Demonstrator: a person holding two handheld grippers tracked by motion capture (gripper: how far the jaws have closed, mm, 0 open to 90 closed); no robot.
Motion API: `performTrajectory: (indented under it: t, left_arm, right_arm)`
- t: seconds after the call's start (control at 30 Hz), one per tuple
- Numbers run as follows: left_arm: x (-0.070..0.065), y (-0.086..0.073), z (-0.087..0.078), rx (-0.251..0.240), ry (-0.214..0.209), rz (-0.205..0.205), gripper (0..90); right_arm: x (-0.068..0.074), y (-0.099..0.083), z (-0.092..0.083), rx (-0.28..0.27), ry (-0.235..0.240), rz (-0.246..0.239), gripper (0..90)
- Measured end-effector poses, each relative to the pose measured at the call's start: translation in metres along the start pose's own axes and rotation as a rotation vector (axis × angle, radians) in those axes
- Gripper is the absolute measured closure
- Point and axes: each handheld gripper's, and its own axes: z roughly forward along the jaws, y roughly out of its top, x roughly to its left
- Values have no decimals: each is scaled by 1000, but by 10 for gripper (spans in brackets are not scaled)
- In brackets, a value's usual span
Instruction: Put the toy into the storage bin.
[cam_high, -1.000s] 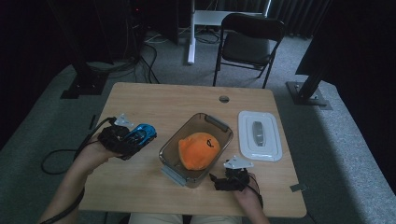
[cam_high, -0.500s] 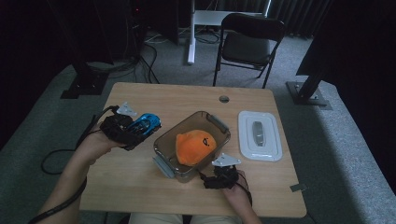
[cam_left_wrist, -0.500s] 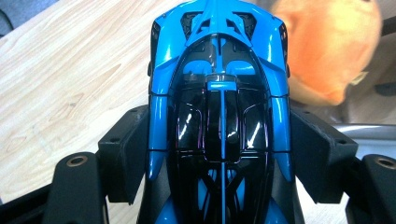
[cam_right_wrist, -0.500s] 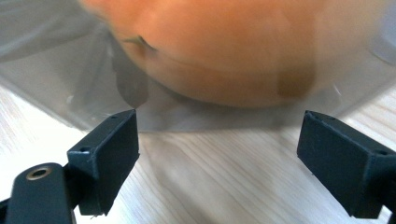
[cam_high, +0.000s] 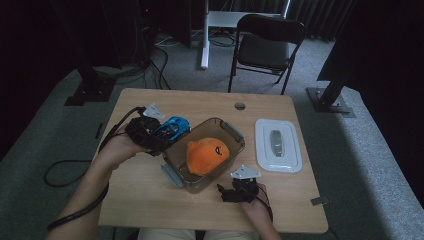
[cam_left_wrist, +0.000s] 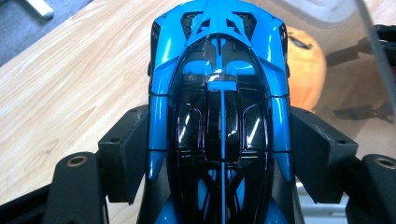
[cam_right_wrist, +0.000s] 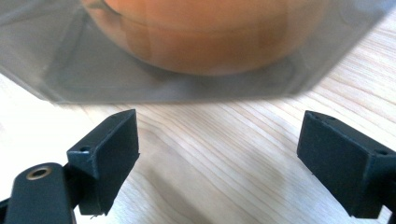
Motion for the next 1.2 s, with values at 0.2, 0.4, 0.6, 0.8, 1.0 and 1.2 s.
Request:
performTrajectory:
  t: [0.2,0.4,0.6,0.8,1.0,1.2]
  left_arm:
    - [-11,16,15,0,-33,22,287]
    - [-19,27,35,15,-61,35,286]
    - [-22,31,54,44,-84,59,286]
    - [-20,31,68,58,-96,48,286]
    - [-21,31,86,94,-106,66,286]
    - [-25,30,100,117,-98,73,286]
  right_arm:
    - [-3,-2,-1,-1,-5,12,124]
    - [-3,-3,1,10,6,7,124]
    - [-4,-3,0,9,14,14,124]
    - [-5,-4,0,12,26,13,124]
    - [-5,-5,1,23,40,15,124]
    - [-6,-5,1,24,44,16,124]
